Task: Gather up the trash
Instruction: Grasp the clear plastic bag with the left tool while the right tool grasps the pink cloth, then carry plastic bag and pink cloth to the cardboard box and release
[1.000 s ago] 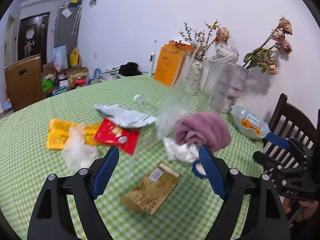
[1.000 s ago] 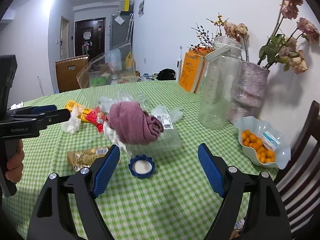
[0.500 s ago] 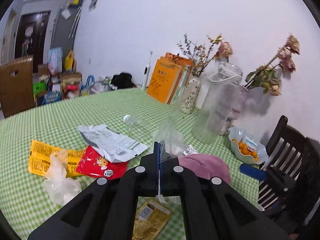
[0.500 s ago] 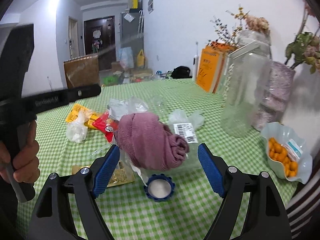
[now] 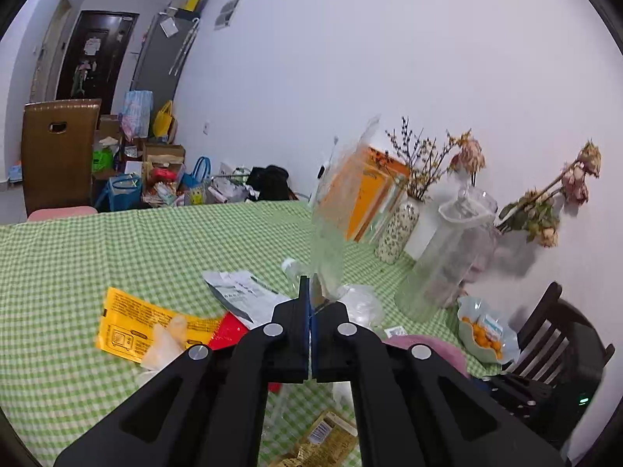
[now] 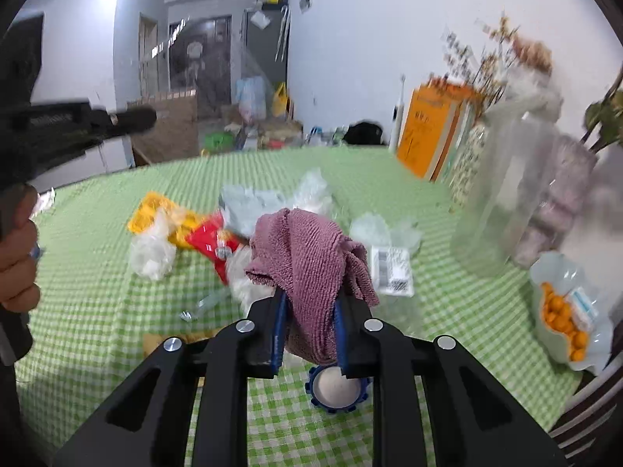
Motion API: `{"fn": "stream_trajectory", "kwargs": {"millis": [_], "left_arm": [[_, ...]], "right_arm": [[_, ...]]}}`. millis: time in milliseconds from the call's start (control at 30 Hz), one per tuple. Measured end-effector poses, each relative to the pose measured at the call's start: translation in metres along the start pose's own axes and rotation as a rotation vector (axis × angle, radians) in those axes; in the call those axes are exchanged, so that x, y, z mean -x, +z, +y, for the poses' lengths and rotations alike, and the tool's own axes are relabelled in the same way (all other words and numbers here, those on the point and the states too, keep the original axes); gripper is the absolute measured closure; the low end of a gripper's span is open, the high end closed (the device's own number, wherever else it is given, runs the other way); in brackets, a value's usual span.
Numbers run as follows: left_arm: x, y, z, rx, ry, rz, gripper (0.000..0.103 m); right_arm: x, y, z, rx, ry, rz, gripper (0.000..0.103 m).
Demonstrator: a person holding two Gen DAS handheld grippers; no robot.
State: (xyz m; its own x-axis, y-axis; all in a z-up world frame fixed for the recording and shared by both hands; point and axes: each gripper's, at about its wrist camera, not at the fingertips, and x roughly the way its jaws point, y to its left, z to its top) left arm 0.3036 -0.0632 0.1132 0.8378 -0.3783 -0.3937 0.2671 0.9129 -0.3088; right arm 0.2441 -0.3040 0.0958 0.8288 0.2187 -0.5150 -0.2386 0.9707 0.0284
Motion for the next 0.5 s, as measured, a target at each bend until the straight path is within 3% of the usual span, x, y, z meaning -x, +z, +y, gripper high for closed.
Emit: {"fn": "stream_trajectory", "kwargs": {"millis": [300,500], "left_arm": [[0.033,0.011,-0.014,-0.013,-0.062,-0.072,0.103],[0.055,0.009,-0.045,-0.077,-0.163,-0.095,0.103]], "right_arm": [[0.063,0.004,-0.019,-0.021,-0.081,-0.084,0.083],[0.099,-0.012,-0.042,-0.062,-0.154,-0.102,0.082]]}}
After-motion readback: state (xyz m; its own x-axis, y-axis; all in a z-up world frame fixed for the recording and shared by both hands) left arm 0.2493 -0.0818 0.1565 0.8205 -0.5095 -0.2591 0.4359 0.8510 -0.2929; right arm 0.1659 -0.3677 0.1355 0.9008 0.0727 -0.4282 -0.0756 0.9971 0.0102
